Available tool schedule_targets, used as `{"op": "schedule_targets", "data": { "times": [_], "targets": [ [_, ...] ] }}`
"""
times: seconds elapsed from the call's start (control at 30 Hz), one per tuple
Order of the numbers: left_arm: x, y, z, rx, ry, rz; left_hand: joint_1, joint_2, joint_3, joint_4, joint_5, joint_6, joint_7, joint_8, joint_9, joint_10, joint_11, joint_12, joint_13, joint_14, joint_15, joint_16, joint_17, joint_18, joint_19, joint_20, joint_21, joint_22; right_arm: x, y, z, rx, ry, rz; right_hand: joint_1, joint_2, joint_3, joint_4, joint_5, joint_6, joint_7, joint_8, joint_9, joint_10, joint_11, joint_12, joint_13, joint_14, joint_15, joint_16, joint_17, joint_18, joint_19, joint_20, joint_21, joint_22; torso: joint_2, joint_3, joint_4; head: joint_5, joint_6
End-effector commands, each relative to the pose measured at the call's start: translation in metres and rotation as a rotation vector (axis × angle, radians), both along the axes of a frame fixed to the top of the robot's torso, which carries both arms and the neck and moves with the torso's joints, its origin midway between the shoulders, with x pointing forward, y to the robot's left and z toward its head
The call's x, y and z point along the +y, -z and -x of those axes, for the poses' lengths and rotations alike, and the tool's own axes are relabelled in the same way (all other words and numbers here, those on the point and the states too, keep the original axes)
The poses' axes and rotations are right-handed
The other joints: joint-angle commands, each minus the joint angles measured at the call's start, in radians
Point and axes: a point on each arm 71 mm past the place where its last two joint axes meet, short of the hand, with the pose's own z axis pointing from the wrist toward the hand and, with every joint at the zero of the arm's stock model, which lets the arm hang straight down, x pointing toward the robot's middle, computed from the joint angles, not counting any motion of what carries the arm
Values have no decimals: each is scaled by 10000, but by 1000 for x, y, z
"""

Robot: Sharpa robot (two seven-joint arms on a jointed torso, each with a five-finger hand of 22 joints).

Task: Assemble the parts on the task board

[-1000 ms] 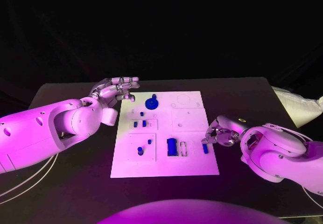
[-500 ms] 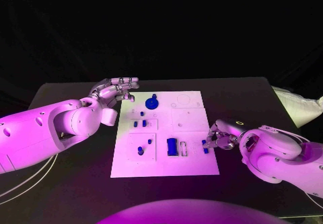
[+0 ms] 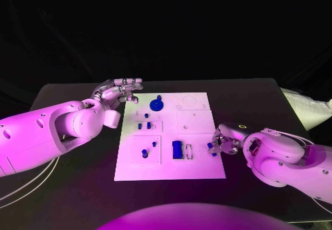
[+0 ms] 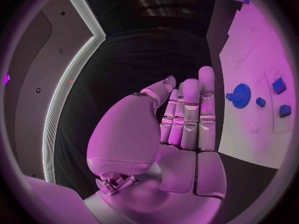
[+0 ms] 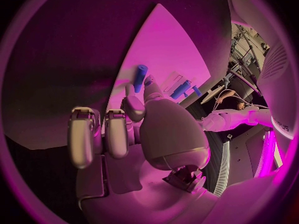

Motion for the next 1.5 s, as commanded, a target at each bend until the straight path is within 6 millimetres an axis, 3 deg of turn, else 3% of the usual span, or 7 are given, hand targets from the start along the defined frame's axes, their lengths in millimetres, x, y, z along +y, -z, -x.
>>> {"op": "schedule_targets", "data": {
  "times": [0.03, 0.47, 0.73, 1.03, 1.13, 1.33, 1.5],
  "targets": [
    [-2, -1, 1, -33, 183, 128, 45, 62, -29, -3, 69, -71, 0, 42, 13, -81, -19, 31, 14, -66, -27, 59, -10, 194, -27, 62, -45, -6, 4, 8, 4, 220, -469, 732, 219, 33, 103, -60, -32, 101, -23, -81, -18, 8, -70, -33, 7, 629, 33, 10, 212, -194, 18, 43, 51, 324, 0, -2, -8, 12, -26],
    [-2, -1, 1, -30, 191, 126, 45, 62, -29, -3, 69, -71, 0, 42, 13, -81, -19, 31, 14, -66, -27, 59, -10, 194, -27, 62, -45, -6, 15, 18, 5, 151, -1507, 2403, 1695, 129, 1156, -1199, -240, 292, -23, -271, -86, -112, -104, -355, -166, 647, -2, 64, 375, -216, 42, -2, 84, 418, -4, -1, -1, 56, -77],
    [-2, -1, 1, -35, 198, 119, 45, 70, -40, -7, 69, -85, 1, 66, 14, -103, -17, 65, 18, -83, -24, 54, -40, 194, -32, 64, -49, -5, 18, 18, 5, -72, -1484, 2265, 1333, 81, 1740, -1314, 957, 411, -20, -435, -157, -78, -113, -428, -201, 655, 8, 72, 424, -215, 46, 7, 86, 433, -14, -7, -9, 37, -69],
    [-2, -1, 1, -33, 207, 114, 45, 70, -40, -7, 69, -85, 1, 66, 14, -103, -17, 65, 18, -83, -24, 54, -40, 194, -32, 64, -49, -5, 21, 9, 8, 126, -113, -498, -25, -78, 2793, -686, 2628, 415, -92, -615, -172, 89, -139, -360, -148, 675, -14, 93, 495, -217, 65, -3, 96, 450, -17, -10, 6, 12, -47],
    [-2, -1, 1, -33, 214, 116, 45, 70, -40, -7, 69, -85, 1, 66, 14, -103, -17, 65, 18, -83, -24, 54, -40, 194, -32, 64, -49, -5, 22, 4, 9, 172, 399, -1458, -586, -424, 3083, -321, 3138, 452, -99, -648, -166, 125, -142, -324, -111, 684, -28, 110, 533, -222, 87, -18, 115, 486, -18, -13, 7, 16, -48],
    [-3, -1, 1, -33, 223, 119, 45, 70, -40, -7, 69, -85, 1, 66, 14, -103, -17, 65, 18, -83, -24, 54, -40, 194, -32, 64, -49, -5, 26, 1, 10, 739, 1281, -2847, -895, -947, 4003, -129, 3190, 532, -101, -684, -123, 175, -169, -283, -48, 689, -50, 113, 557, -228, 106, -48, 127, 519, -13, -9, 3, 18, -38],
    [-3, -1, 2, -32, 230, 122, 45, 70, -40, -7, 69, -85, 1, 66, 14, -103, -17, 65, 18, -83, -24, 54, -40, 194, -32, 64, -49, -5, 31, 5, 12, 1749, 1848, -3586, -966, -1061, 4219, -108, 3172, 557, -102, -684, -102, 207, -162, -222, 2, 693, -51, 120, 575, -226, 103, -49, 122, 511, -10, -11, 9, 28, -42]
  ]
}}
